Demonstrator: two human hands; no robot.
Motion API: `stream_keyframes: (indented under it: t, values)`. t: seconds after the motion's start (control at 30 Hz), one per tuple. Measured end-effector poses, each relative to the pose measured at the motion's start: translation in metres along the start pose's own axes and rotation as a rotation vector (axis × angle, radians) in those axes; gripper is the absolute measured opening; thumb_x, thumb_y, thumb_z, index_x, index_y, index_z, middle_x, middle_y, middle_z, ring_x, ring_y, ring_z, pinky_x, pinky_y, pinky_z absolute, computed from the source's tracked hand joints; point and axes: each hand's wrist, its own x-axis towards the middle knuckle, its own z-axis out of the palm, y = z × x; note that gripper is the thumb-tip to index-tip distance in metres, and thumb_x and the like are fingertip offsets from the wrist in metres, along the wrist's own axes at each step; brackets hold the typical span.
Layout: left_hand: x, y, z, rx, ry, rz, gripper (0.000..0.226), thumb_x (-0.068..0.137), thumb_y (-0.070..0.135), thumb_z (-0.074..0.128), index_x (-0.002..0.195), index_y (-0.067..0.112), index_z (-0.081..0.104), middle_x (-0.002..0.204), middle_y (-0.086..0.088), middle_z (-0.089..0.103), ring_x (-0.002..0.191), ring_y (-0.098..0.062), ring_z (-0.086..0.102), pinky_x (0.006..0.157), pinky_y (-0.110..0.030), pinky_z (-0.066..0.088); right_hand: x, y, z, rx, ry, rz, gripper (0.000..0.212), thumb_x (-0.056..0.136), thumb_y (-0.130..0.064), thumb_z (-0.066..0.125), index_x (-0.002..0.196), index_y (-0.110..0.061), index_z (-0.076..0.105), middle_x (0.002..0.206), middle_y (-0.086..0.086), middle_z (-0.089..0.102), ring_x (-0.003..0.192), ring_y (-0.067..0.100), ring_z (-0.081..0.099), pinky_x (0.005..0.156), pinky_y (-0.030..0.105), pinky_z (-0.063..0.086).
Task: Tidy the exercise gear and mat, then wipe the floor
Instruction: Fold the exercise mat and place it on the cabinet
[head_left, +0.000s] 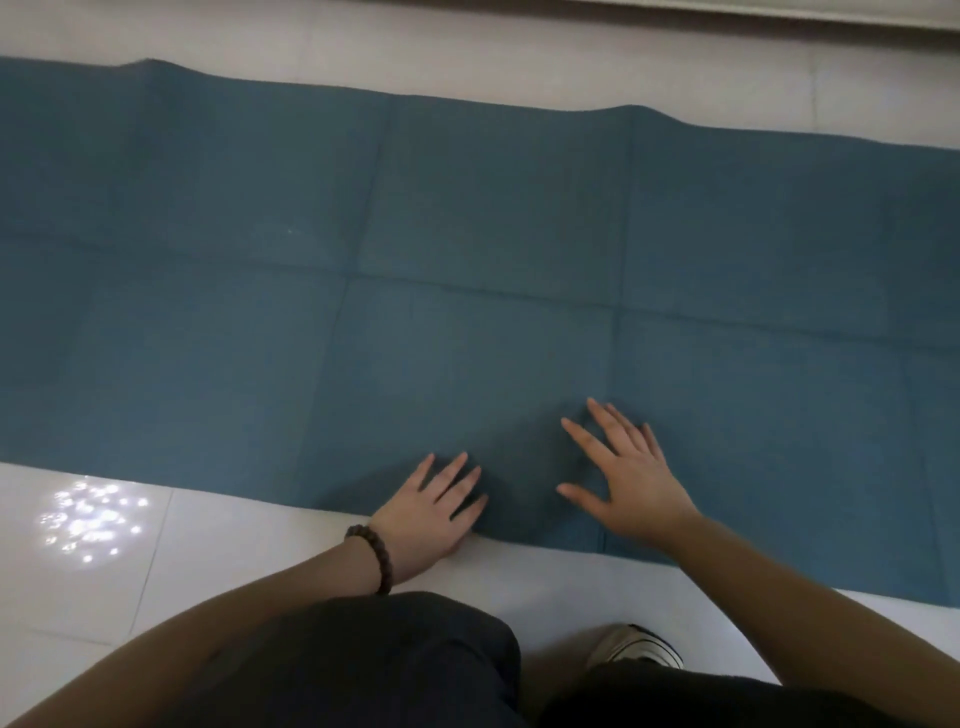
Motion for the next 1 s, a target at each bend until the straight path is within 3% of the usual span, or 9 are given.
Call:
stream_keyframes:
  t: [0.1, 0.17, 0.27, 0.33, 0.47, 0.6, 0.7, 0.9, 1.0]
  values:
    - [0.007, -0.001, -0.011, -0.053, 0.195, -0.013, 0.028, 0.078, 0.016, 0.053, 0.099, 0.011, 0.07, 0.101, -0.01, 0.072, 0.093, -0.026, 0.07, 0.072, -0.035, 0.059, -0.002, -0.02, -0.011, -0.049, -0.117, -0.135, 0.097, 0.066, -0.09, 0.013, 0.149, -0.042, -0.002, 0.157, -0.008, -0.022, 0.144, 0.012, -0.019, 0.118, 0.051, -0.004]
    - [0.015, -0.014, -0.03, -0.137, 0.324, -0.068, 0.033, 0.071, 0.009, 0.064, 0.103, 0.011, 0.057, 0.09, -0.007, 0.07, 0.068, -0.023, 0.069, 0.056, -0.028, 0.054, -0.002, -0.03, -0.019, -0.066, -0.203, -0.188, 0.096, 0.071, -0.087, 0.027, 0.15, -0.04, -0.001, 0.157, -0.008, -0.021, 0.146, 0.014, -0.009, 0.119, 0.048, 0.001]
    - [0.028, -0.038, -0.072, -0.092, 0.455, -0.108, 0.027, 0.074, 0.009, 0.043, 0.099, 0.01, 0.053, 0.076, -0.006, 0.063, 0.052, -0.024, 0.06, 0.048, -0.027, 0.045, 0.008, -0.035, -0.048, 0.031, -0.233, -0.191, 0.059, 0.092, -0.05, 0.046, 0.146, -0.03, 0.029, 0.154, 0.001, 0.026, 0.135, 0.02, 0.035, 0.11, 0.033, 0.031]
    - [0.037, -0.053, -0.101, -0.018, 0.5, -0.108, 0.028, 0.074, 0.01, 0.04, 0.091, 0.009, 0.062, 0.071, -0.006, 0.06, 0.048, -0.024, 0.058, 0.044, -0.027, 0.041, 0.02, -0.033, -0.08, -0.013, -0.145, -0.199, 0.032, 0.097, -0.032, 0.044, 0.126, -0.022, 0.05, 0.125, 0.006, 0.058, 0.113, 0.025, 0.055, 0.093, 0.035, 0.044]
    - [0.066, -0.093, -0.159, 0.108, 0.524, -0.122, 0.029, 0.076, 0.009, 0.038, 0.085, 0.007, 0.065, 0.068, -0.008, 0.059, 0.044, -0.026, 0.054, 0.04, -0.028, 0.035, 0.048, -0.032, -0.149, -0.173, 0.062, -0.159, 0.021, 0.099, -0.026, 0.042, 0.114, -0.016, 0.053, 0.101, 0.015, 0.065, 0.093, 0.035, 0.061, 0.075, 0.041, 0.049]
    - [0.095, -0.134, -0.212, 0.192, 0.553, -0.186, 0.032, 0.081, 0.006, 0.034, 0.093, 0.004, 0.064, 0.073, -0.012, 0.061, 0.051, -0.027, 0.057, 0.046, -0.028, 0.039, 0.075, -0.036, -0.201, -0.297, 0.268, -0.117, 0.017, 0.1, -0.018, 0.04, 0.115, -0.018, 0.047, 0.085, 0.007, 0.058, 0.072, 0.028, 0.055, 0.06, 0.036, 0.043]
    - [0.119, -0.158, -0.241, 0.246, 0.612, -0.229, 0.032, 0.085, 0.005, 0.038, 0.108, 0.003, 0.06, 0.089, -0.016, 0.064, 0.072, -0.031, 0.063, 0.064, -0.036, 0.047, 0.097, -0.032, -0.23, -0.389, 0.415, -0.052, 0.018, 0.097, -0.01, 0.042, 0.112, -0.018, 0.043, 0.081, 0.003, 0.048, 0.063, 0.024, 0.044, 0.051, 0.032, 0.03]
    - [0.166, -0.182, -0.247, 0.303, 0.939, -0.364, 0.04, 0.081, 0.011, 0.06, 0.121, 0.015, 0.057, 0.118, -0.015, 0.059, 0.115, -0.031, 0.042, 0.1, -0.049, 0.029, 0.141, -0.014, -0.274, -0.469, 0.602, 0.019, 0.032, 0.09, -0.002, 0.044, 0.12, -0.013, 0.045, 0.09, 0.011, 0.055, 0.066, 0.026, 0.047, 0.051, 0.033, 0.029]
    - [0.174, -0.171, -0.212, 0.215, 0.855, -0.366, 0.052, 0.075, 0.015, 0.072, 0.124, 0.016, 0.057, 0.127, -0.019, 0.056, 0.124, -0.034, 0.043, 0.104, -0.055, 0.034, 0.166, -0.007, -0.285, -0.517, 0.679, 0.044, 0.025, 0.091, -0.004, 0.047, 0.115, -0.012, 0.049, 0.08, 0.007, 0.052, 0.064, 0.025, 0.046, 0.056, 0.032, 0.033]
